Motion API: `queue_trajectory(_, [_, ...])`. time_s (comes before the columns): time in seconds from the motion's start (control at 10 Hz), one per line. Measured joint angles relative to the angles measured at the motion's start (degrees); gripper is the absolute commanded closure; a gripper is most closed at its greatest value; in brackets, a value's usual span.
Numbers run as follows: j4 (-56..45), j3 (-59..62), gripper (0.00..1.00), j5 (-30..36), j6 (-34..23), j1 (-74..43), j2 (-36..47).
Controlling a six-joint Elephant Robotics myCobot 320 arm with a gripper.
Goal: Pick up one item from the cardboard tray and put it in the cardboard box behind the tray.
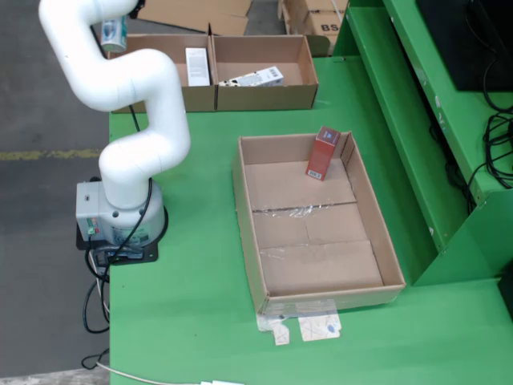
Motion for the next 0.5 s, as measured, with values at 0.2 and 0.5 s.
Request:
queue_trajectory(0.2, [4.05,-5.36,1.00,0.36,-5.36,-5.01,3.25])
queue_trajectory(0.5, [1.94,-13.53,1.00,1.85,-13.27,-12.83,-2.37])
